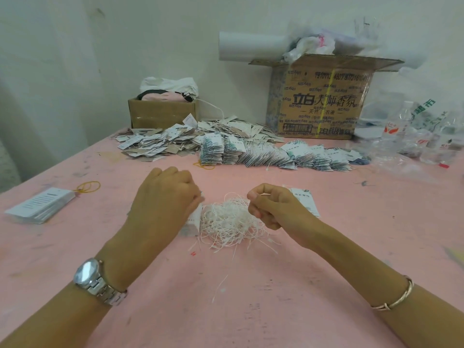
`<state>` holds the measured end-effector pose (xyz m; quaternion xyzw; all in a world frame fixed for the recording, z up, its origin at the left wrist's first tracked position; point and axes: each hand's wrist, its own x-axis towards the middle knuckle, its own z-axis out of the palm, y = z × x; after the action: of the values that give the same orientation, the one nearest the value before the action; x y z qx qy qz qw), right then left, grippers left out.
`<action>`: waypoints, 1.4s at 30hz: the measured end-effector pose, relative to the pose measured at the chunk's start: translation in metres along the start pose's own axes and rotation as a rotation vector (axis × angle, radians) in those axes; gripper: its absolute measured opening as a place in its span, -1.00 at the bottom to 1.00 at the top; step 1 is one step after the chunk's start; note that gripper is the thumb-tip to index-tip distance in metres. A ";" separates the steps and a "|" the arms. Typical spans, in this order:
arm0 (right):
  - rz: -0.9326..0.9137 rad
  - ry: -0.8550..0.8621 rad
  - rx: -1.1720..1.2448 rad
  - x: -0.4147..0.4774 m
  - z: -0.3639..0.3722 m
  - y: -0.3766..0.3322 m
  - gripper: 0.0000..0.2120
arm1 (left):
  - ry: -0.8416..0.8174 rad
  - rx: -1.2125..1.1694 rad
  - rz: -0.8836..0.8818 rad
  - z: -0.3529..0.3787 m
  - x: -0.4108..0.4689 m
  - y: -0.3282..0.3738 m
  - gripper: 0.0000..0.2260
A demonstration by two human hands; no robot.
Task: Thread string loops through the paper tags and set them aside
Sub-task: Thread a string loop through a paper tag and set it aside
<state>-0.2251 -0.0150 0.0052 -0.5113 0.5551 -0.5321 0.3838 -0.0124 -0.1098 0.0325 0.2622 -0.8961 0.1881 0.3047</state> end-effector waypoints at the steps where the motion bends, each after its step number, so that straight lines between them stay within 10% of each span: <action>1: -0.007 0.022 0.010 0.000 0.001 0.001 -0.86 | 0.165 -0.067 0.043 0.002 -0.001 0.001 -0.91; 4: -0.028 0.079 0.068 0.000 0.005 0.002 -0.86 | 0.391 -0.144 0.215 0.008 -0.005 0.016 -0.91; 14: -0.228 0.309 -0.160 0.003 0.014 0.015 -0.85 | 0.332 -0.124 0.461 0.028 -0.006 0.056 -0.82; 17: -0.259 0.376 -0.203 0.006 0.010 0.018 -0.81 | 0.284 -0.230 0.295 0.026 -0.002 0.046 -0.53; 23: -0.213 0.436 -0.229 0.010 0.001 0.024 -0.80 | 0.197 -0.242 -0.198 0.028 -0.001 -0.025 -0.62; 28: -0.228 0.407 -0.274 0.009 0.004 0.025 -0.81 | -0.302 0.039 -0.640 0.047 -0.016 -0.081 -0.25; 42: -0.195 0.362 -0.328 0.006 0.009 0.024 -0.83 | -0.323 0.000 -0.695 0.048 -0.017 -0.099 -0.52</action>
<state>-0.2210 -0.0252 -0.0185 -0.5144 0.6417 -0.5521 0.1371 0.0357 -0.2063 0.0034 0.5767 -0.7902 0.0298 0.2051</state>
